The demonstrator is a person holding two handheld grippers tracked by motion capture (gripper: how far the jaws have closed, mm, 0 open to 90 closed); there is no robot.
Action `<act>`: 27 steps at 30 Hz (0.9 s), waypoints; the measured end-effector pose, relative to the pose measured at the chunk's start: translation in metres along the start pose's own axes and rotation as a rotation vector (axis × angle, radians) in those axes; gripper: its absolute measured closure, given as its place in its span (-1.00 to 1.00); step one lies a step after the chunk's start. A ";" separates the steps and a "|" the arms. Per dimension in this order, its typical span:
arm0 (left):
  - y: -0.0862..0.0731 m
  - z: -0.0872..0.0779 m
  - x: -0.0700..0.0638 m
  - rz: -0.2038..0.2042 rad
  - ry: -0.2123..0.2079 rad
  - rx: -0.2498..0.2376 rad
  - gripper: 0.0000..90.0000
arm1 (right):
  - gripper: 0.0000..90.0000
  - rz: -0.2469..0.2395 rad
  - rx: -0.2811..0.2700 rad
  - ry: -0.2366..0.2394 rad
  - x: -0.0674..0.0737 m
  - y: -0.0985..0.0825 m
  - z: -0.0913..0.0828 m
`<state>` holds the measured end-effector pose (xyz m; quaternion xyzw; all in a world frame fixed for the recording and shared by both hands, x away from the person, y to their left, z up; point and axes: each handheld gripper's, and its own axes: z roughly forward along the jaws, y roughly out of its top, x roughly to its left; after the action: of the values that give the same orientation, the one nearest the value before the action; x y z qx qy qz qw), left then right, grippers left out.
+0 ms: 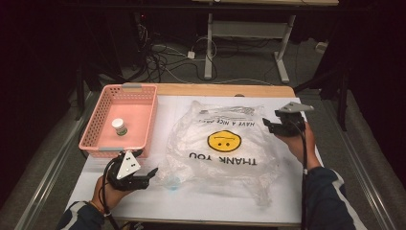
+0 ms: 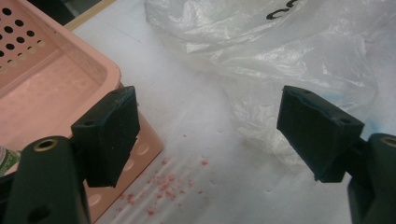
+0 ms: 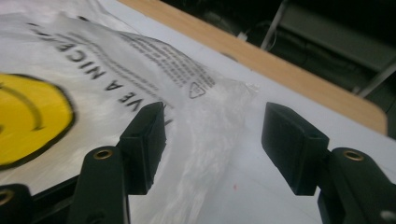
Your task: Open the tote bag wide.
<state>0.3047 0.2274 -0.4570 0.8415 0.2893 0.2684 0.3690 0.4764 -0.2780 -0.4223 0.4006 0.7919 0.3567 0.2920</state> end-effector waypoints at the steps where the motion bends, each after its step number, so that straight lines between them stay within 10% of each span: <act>1: 0.000 0.000 0.000 0.000 -0.004 0.001 -0.55 | -0.10 0.000 0.000 0.000 0.000 0.000 0.000; 6: -0.003 0.002 -0.002 0.005 -0.025 0.015 -0.54 | 0.02 0.075 0.111 -0.044 -0.014 -0.002 0.052; 11: -0.003 0.002 -0.003 0.007 -0.032 0.013 -0.54 | 0.63 0.135 0.176 -0.052 -0.017 -0.010 0.075; 14: -0.003 0.002 -0.003 0.010 -0.036 0.012 -0.54 | 0.99 0.115 0.197 -0.073 -0.014 -0.007 0.078; 19: -0.003 0.003 0.000 0.005 -0.027 0.015 -0.52 | 1.00 0.125 0.205 -0.170 -0.017 -0.008 0.078; 27: -0.003 0.005 0.003 0.032 -0.025 0.016 -0.52 | 1.00 0.259 0.264 -0.247 -0.048 -0.027 0.052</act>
<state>0.3091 0.2289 -0.4618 0.8523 0.2732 0.2615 0.3615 0.5280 -0.3126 -0.4647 0.5744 0.7318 0.2325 0.2835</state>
